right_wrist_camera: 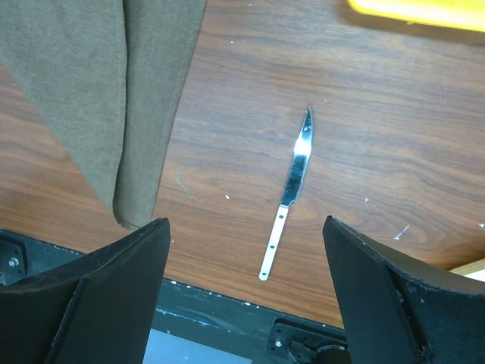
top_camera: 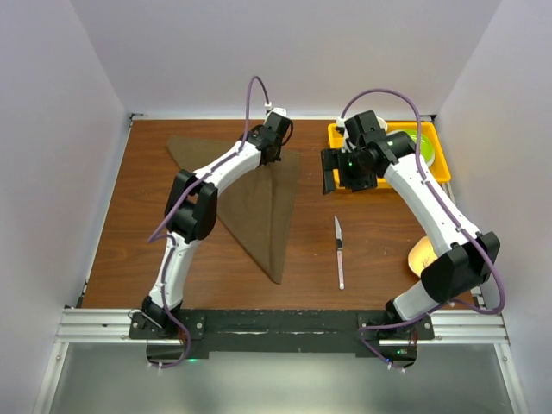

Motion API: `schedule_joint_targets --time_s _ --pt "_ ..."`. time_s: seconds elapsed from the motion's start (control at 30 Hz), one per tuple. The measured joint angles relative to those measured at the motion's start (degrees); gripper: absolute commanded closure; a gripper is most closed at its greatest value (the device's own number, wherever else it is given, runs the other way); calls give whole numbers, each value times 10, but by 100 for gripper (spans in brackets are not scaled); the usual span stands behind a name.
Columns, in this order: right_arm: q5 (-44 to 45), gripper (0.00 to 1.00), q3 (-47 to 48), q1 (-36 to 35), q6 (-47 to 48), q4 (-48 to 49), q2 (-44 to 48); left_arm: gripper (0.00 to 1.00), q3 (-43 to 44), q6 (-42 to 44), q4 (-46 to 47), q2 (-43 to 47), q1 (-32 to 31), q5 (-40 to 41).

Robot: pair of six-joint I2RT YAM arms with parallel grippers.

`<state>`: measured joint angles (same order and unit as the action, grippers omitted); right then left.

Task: Fold the napkin, place the utensils inside, and roll it up
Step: Fold the napkin

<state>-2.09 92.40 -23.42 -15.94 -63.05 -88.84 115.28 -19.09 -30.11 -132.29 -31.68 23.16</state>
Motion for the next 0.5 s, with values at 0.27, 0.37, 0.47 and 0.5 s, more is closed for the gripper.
schedule_joint_targets --time_s 0.27,0.37,0.47,0.5 --pt "0 14 0 6 1 -1 0 100 0 92 50 -2 -12 -9" --pt "0 14 -1 8 1 -2 0 100 0 122 66 -6 -23 -15" --pt "0 14 -1 10 2 -2 0 100 0 145 74 -10 -31 -20" --pt "-1 14 -1 10 2 -2 0 100 0 153 74 -10 -33 -23"
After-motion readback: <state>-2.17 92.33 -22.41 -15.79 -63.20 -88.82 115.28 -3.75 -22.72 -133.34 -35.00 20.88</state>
